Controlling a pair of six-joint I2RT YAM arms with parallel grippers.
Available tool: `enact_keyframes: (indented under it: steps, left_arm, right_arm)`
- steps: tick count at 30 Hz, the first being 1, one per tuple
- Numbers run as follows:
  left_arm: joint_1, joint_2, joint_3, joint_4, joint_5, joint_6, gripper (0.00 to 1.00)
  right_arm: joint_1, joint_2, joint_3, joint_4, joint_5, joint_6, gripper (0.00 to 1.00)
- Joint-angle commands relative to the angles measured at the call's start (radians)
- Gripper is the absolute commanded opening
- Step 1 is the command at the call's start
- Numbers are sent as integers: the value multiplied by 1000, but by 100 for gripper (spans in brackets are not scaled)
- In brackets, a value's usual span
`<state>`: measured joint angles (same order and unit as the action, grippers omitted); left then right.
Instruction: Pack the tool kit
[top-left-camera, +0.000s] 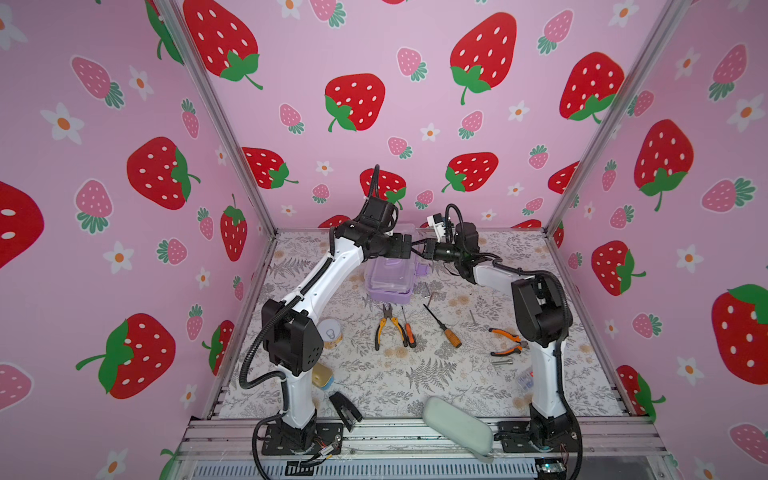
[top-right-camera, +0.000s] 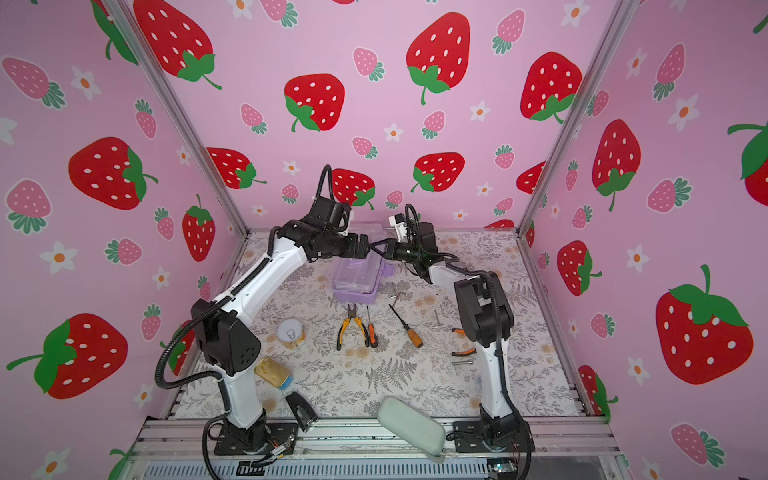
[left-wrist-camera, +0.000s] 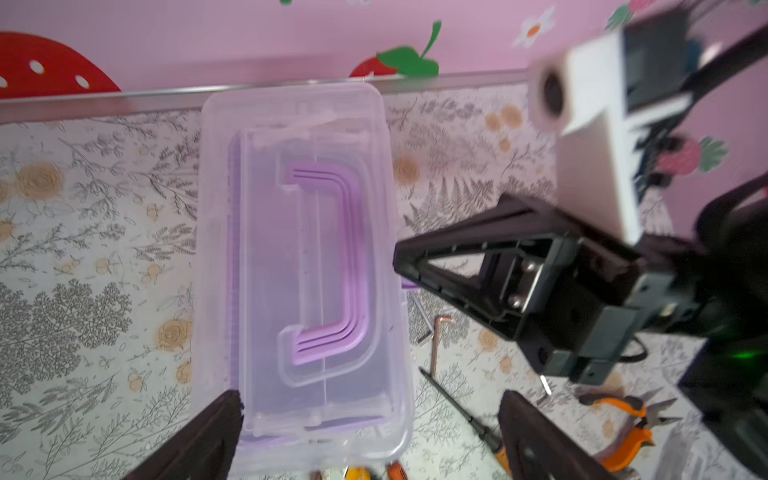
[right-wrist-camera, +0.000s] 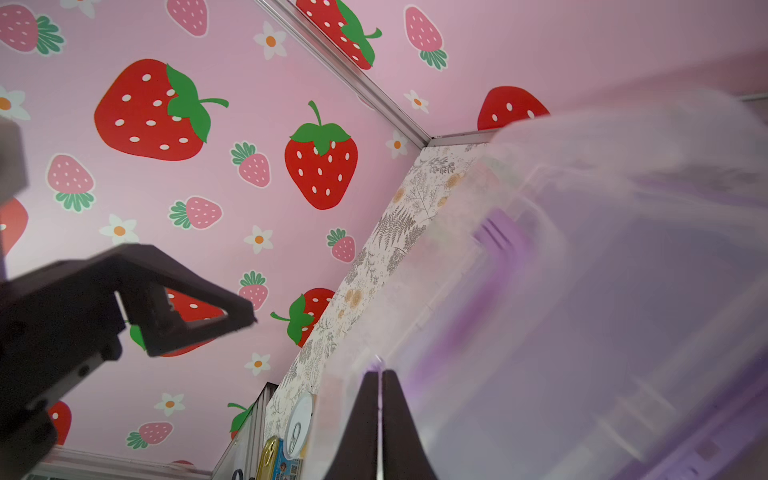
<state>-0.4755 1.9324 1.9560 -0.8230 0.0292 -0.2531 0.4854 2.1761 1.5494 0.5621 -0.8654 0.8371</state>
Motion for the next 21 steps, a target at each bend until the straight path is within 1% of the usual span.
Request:
enact_keyframes:
  steps: [1,5,7,10,12,14,16,17,19,20,21]
  left_arm:
    - [-20,9,5,-106,-103,69,99]
    - [-40,48,72,-150,-182,89,99]
    - [-40,65,101,-161,-234,92,99]
    - [-28,97,155,-169,-229,104,99]
    - [-27,137,217,-185,-240,104,99]
    - [-17,179,273,-194,-245,102,99]
    - [7,216,318,-193,-222,85,99]
    - [27,235,339,-191,-176,73,99]
    - [69,256,345,-168,-63,44,99]
    - [89,258,331,-144,-1,31,99]
    - [107,255,308,-111,52,17,99]
  right_arm:
    - [16,35,29,28,-6,11,8]
    - [15,25,10,16,11,-2,8]
    - [12,-4,-19,-20,54,-40,8]
    - [-11,-49,-54,-128,159,-96,7]
    - [-38,-80,-103,-139,205,-95,8]
    - [-62,-102,-142,-139,219,-94,12]
    - [-84,-115,-174,-138,211,-95,18]
    - [-92,-123,-193,-136,211,-97,24]
    - [-106,-136,-225,-134,209,-106,40]
    - [-111,-139,-238,-132,200,-110,50]
    - [-114,-140,-246,-127,186,-113,56]
